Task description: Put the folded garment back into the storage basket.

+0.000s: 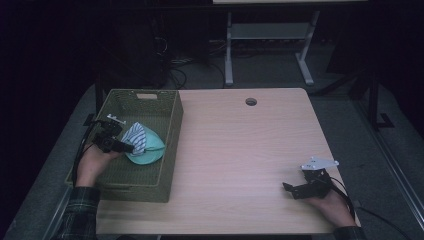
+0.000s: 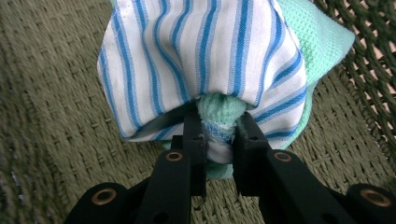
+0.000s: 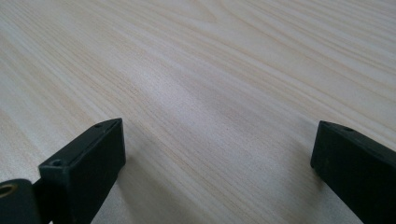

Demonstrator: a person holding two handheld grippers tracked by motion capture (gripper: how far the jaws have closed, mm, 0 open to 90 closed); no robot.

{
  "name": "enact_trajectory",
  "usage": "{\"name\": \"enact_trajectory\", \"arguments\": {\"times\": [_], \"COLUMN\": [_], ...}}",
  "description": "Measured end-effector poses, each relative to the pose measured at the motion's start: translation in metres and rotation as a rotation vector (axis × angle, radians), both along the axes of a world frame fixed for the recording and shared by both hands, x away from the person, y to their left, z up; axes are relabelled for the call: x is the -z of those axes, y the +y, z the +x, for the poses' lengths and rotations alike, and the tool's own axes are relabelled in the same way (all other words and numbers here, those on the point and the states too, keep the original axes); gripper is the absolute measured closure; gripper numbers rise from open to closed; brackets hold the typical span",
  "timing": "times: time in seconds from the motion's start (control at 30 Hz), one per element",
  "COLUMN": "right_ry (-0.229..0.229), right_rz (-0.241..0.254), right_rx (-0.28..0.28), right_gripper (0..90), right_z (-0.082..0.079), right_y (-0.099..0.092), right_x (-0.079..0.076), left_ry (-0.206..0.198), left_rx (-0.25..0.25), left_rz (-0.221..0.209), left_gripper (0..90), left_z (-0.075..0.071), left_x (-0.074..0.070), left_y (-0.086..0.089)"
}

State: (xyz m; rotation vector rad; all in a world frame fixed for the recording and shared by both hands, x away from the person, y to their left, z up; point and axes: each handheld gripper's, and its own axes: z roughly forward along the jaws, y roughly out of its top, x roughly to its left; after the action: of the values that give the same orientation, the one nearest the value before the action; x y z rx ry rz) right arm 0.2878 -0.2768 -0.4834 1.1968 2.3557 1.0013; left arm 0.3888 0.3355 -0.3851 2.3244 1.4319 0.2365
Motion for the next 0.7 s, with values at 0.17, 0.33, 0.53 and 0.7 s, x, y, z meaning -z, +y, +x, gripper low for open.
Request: {"name": "enact_trajectory", "arguments": {"times": [0.17,0.33,0.53,0.7], "right_ry": [0.0,0.0,0.0,0.0], "right_rz": [0.0,0.0,0.0,0.0], "right_rx": [0.0,0.0,-0.001,-0.001], "right_gripper": [2.8,2.8,2.8,2.8], "right_z": [0.0,0.0,0.0,0.0], "right_y": [0.0,0.0,0.0,0.0], "right_x": [0.0,0.0,0.0,0.0], "left_ry": [0.005,0.006,0.002,0.016], "left_rx": [-0.005,-0.002,-0.009,-0.003], "left_rz": [0.003,0.012,0.027,0.034], "left_gripper": [77.2,77.0,76.8,75.8], "left_z": [-0.001,-0.002,-0.002,-0.002], "left_x": [0.008,0.013,0.019,0.023], "left_y": [-0.002,-0.003,-0.003,-0.003]}}
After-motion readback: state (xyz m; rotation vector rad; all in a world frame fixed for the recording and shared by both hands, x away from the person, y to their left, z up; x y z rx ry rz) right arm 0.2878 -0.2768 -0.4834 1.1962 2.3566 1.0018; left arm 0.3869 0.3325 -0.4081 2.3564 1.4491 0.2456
